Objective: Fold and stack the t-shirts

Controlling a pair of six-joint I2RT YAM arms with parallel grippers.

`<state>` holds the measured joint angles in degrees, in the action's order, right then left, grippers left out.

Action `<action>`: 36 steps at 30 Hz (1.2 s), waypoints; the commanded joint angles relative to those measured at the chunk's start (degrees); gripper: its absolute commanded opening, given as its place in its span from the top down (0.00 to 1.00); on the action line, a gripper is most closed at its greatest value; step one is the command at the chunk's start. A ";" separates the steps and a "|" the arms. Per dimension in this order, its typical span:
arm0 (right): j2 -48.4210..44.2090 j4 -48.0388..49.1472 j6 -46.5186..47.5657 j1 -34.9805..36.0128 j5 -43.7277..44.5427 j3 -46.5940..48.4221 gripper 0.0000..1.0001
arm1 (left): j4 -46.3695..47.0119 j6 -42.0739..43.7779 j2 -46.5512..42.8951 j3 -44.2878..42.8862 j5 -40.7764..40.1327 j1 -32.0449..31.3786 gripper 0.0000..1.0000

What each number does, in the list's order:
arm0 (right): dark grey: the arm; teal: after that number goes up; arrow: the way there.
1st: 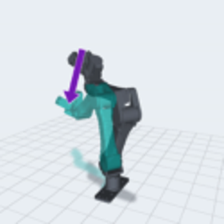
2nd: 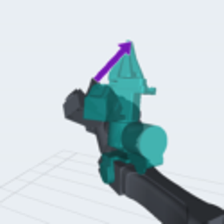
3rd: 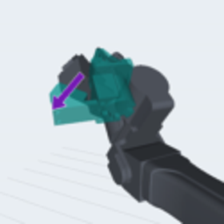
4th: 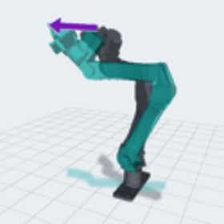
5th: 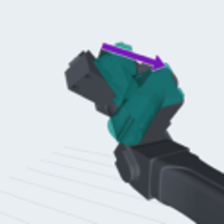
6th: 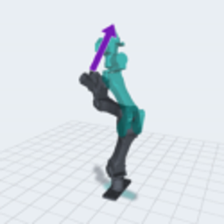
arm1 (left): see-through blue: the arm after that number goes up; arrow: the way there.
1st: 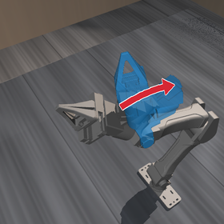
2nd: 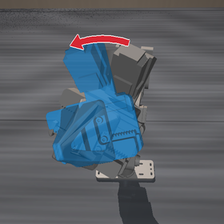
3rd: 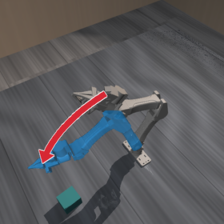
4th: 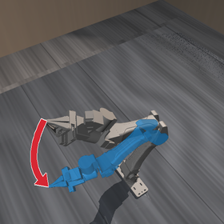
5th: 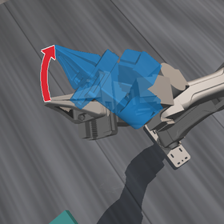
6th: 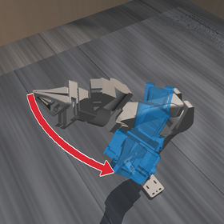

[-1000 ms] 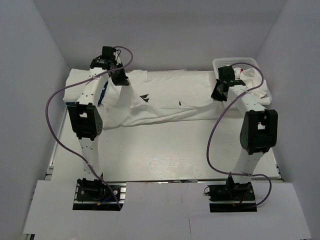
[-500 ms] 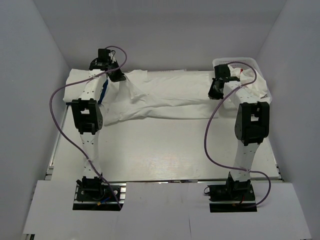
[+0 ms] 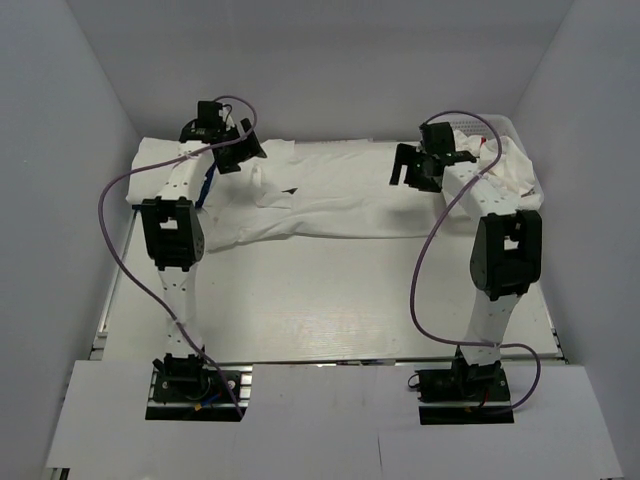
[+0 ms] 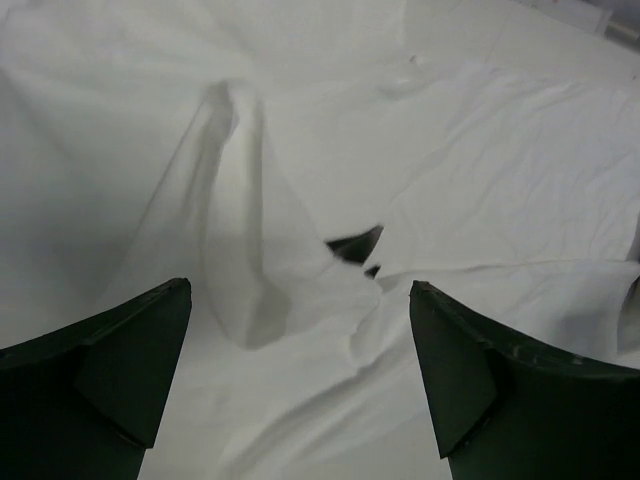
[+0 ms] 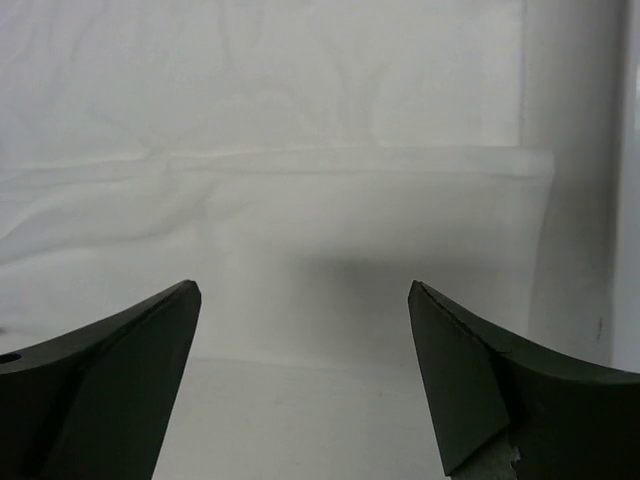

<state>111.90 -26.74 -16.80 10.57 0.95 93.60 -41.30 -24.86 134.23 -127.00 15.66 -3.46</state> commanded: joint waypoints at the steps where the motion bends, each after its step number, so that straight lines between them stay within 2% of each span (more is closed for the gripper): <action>1: -6.25 4.50 2.12 1.91 -4.03 -3.93 0.10 | -4.75 0.70 -12.57 9.43 -2.56 0.04 0.00; 3: -7.74 4.86 0.02 2.88 -3.67 -7.02 0.10 | -3.80 -1.05 -16.62 17.71 -3.18 -0.67 0.00; 4: -8.09 4.94 -0.34 2.97 -3.68 -9.47 0.10 | -2.05 -1.67 -18.46 26.10 -2.40 -1.28 0.00; 6: -8.53 5.21 -2.44 3.67 -4.72 -14.47 0.10 | -0.20 -2.99 -23.48 33.89 -0.99 -1.28 0.00; 7: -8.89 6.69 -2.54 3.76 -5.51 -15.72 0.10 | 0.86 -3.00 -24.71 40.71 -0.98 -0.59 0.00; 10: -8.28 9.42 -3.15 3.67 -4.99 -20.04 0.10 | 6.13 -4.58 -27.10 48.31 -2.29 0.56 0.00; 15: -2.75 11.01 0.10 3.50 -1.22 -16.36 0.10 | 9.31 -4.58 -23.41 49.39 3.14 0.04 0.00; 18: 0.60 8.90 0.54 3.41 0.87 -14.50 0.10 | 8.18 -5.11 -21.21 51.40 1.49 0.56 0.00; 22: 0.78 8.64 0.71 3.23 3.70 -18.96 0.10 | 4.91 -4.49 -19.98 53.52 -1.68 0.56 0.00; 29: -3.60 5.56 -0.52 2.09 6.43 -28.99 0.10 | -3.60 -4.84 -25.33 61.15 -11.87 1.79 0.00; 33: -7.65 2.59 1.15 2.26 8.36 -31.28 0.10 | -5.72 -5.99 -29.99 65.56 -12.67 1.79 0.00; 36: -11.43 2.75 1.59 2.44 6.70 -34.27 0.10 | -7.65 -6.69 -33.58 68.98 -13.20 1.79 0.00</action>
<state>102.61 -17.06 -16.29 13.52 6.48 62.43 -40.10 -31.40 101.34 -63.29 8.95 -2.35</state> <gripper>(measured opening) 0.903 0.996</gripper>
